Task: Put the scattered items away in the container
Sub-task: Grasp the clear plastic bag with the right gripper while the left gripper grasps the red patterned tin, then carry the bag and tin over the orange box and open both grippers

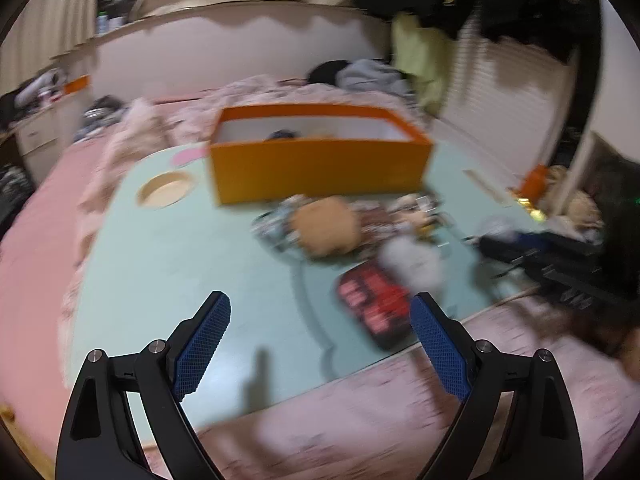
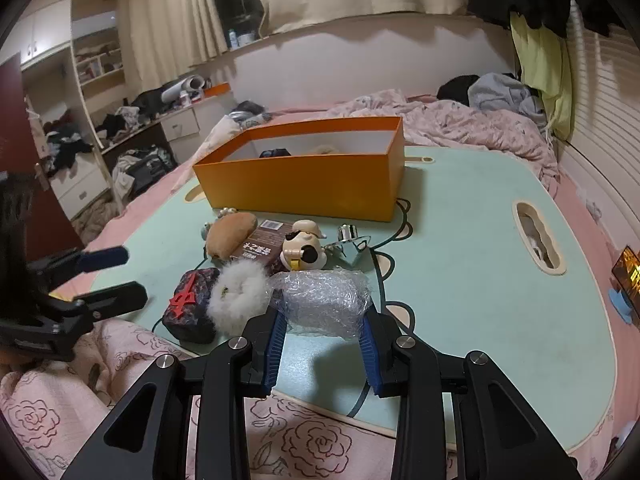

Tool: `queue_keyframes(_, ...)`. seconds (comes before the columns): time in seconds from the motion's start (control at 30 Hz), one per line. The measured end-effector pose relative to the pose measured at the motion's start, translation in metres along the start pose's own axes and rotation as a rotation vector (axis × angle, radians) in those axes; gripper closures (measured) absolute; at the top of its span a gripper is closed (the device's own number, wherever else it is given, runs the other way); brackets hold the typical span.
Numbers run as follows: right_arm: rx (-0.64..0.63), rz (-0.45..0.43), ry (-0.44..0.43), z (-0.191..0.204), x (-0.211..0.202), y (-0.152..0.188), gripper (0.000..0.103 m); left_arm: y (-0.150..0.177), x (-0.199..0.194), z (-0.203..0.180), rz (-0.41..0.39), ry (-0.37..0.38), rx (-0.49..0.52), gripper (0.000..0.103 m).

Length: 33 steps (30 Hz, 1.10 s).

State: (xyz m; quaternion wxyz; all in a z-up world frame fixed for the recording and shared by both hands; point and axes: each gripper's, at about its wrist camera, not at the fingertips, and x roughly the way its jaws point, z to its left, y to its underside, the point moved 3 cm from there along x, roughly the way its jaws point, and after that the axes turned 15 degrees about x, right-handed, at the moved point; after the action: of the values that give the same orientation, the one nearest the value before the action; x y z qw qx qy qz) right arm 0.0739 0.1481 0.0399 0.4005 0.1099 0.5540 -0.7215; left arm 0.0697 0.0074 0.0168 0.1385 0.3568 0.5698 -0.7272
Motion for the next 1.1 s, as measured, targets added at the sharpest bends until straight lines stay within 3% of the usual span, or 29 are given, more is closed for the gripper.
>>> queue_keyframes(0.1, 0.002, 0.005, -0.001, -0.001, 0.000, 0.000, 0.070, -0.010, 0.017, -0.013, 0.073, -0.012, 0.070, 0.012)
queue_keyframes(0.17, 0.002, 0.007, -0.002, -0.001, 0.000, 0.000, 0.070, -0.012, 0.027, -0.020, 0.107, 0.003, 0.107, 0.019)
queue_keyframes(0.37, 0.008, 0.018, -0.001, -0.002, 0.000, 0.001, 0.070, -0.011, 0.039, -0.029, 0.149, 0.019, 0.154, 0.023)
queue_keyframes(0.5, 0.008, 0.017, -0.001, -0.002, 0.000, 0.001, 0.070, 0.000, 0.046, -0.024, 0.193, 0.010, 0.129, 0.054)
queue_keyframes(0.57, 0.009, 0.019, -0.001, -0.002, 0.001, 0.001, 0.070, 0.006, 0.044, -0.020, 0.179, 0.022, 0.104, 0.061)
queue_keyframes(1.1, 0.009, 0.021, -0.001, -0.003, 0.005, 0.002, 0.070, 0.009, 0.011, -0.003, 0.043, 0.011, 0.019, 0.063)
